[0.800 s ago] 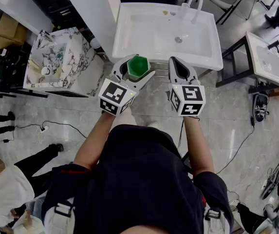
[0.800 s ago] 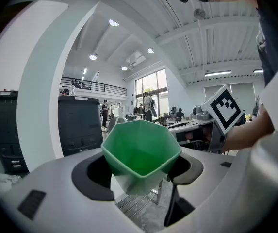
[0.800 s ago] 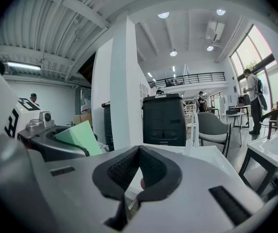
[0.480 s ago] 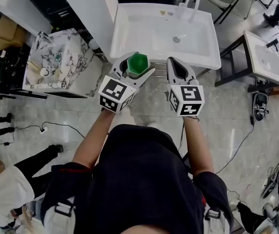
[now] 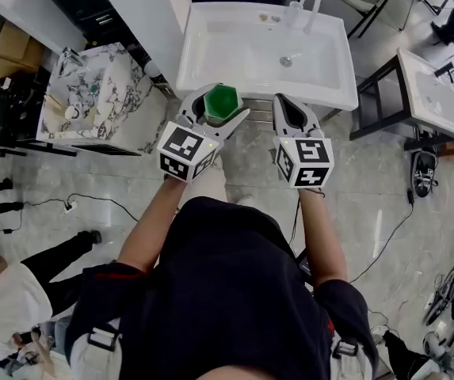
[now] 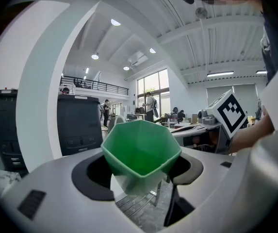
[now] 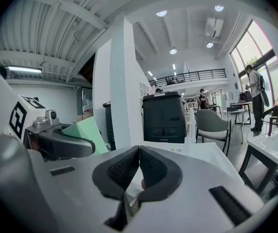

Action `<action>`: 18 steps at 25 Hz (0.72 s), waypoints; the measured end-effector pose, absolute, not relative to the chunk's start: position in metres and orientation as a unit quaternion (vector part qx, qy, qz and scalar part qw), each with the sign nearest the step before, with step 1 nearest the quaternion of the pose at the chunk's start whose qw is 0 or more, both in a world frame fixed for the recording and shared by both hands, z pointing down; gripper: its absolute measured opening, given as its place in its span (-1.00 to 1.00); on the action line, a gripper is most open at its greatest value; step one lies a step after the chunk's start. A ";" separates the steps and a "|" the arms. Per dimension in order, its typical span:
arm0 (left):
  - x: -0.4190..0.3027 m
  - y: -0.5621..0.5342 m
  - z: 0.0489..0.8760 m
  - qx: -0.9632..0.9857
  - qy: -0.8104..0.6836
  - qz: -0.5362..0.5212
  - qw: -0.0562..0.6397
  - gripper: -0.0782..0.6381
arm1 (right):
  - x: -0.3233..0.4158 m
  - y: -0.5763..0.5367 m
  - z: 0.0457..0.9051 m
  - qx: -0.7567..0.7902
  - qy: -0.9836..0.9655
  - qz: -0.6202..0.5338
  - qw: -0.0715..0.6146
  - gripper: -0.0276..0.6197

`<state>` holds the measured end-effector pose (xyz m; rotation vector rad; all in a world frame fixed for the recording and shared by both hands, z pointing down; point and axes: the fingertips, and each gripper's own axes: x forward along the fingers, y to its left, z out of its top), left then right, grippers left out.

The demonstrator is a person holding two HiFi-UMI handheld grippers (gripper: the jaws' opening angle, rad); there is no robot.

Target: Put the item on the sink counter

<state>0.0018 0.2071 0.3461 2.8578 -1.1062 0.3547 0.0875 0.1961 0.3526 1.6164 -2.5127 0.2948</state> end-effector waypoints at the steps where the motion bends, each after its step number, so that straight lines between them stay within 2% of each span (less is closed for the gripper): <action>1: 0.002 0.206 0.346 0.926 -0.359 0.115 0.028 0.09 | 0.088 0.195 0.351 0.537 -0.835 0.096 0.068 -0.81; 8: 0.003 0.193 0.344 0.927 -0.357 0.115 0.024 0.09 | 0.097 0.177 0.347 0.540 -0.833 0.098 0.062 -0.81; 18: -0.015 0.136 0.350 0.923 -0.364 0.116 0.032 0.09 | 0.070 0.119 0.354 0.521 -0.844 0.102 0.073 -0.81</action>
